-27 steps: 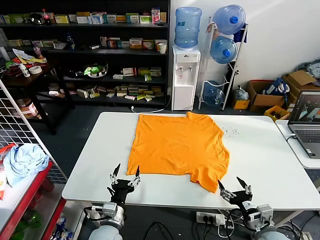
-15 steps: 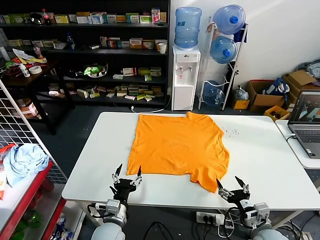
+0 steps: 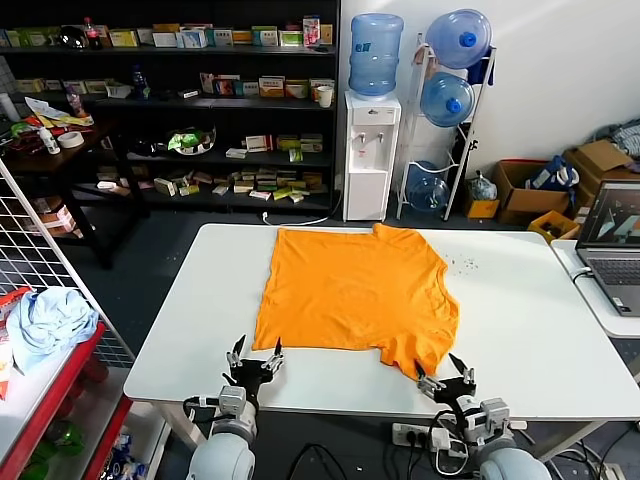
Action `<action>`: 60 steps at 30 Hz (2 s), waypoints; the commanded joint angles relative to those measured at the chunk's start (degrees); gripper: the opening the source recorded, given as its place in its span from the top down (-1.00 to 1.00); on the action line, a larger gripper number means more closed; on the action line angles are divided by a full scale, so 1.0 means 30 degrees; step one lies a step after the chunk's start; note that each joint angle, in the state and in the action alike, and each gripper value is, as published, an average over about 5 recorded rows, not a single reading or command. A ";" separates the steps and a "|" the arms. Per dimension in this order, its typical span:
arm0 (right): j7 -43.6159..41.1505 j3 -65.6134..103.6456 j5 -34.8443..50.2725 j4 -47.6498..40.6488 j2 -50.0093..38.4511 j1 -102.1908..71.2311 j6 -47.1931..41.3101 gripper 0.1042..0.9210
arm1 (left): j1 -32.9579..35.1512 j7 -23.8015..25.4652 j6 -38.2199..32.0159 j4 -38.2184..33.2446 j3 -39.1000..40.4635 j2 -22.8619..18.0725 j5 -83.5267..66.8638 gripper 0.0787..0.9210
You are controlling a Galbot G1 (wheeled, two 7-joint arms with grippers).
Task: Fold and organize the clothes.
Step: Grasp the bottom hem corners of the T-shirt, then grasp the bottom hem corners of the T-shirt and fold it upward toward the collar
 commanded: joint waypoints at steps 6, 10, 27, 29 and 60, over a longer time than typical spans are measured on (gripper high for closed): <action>0.0063 -0.0654 -0.0311 -0.1019 0.0173 0.0832 -0.0055 -0.23 | -0.0550 -0.0209 0.0618 0.0896 -0.0077 0.0044 -0.0569 -0.77; 0.0093 -0.0726 -0.0443 -0.1148 0.0319 0.0892 -0.0075 0.05 | -0.0645 -0.0192 0.0606 0.1257 -0.0149 0.0147 -0.0856 -0.71; 0.0357 -0.0536 -0.0710 0.0132 -0.0038 0.0009 -0.0402 0.95 | -0.0439 -0.0148 -0.0116 0.1259 -0.0109 0.0154 -0.0819 0.38; 0.0491 -0.0442 -0.0860 0.0444 -0.0120 -0.0209 -0.0471 0.95 | -0.0286 -0.0143 -0.0168 0.1040 -0.0082 0.0200 -0.0814 0.52; 0.2512 0.1427 -0.3327 0.7157 -0.2256 -0.4997 -0.0463 0.95 | 0.2625 -0.0360 -0.0851 -0.3897 0.0467 0.1178 -0.0211 0.96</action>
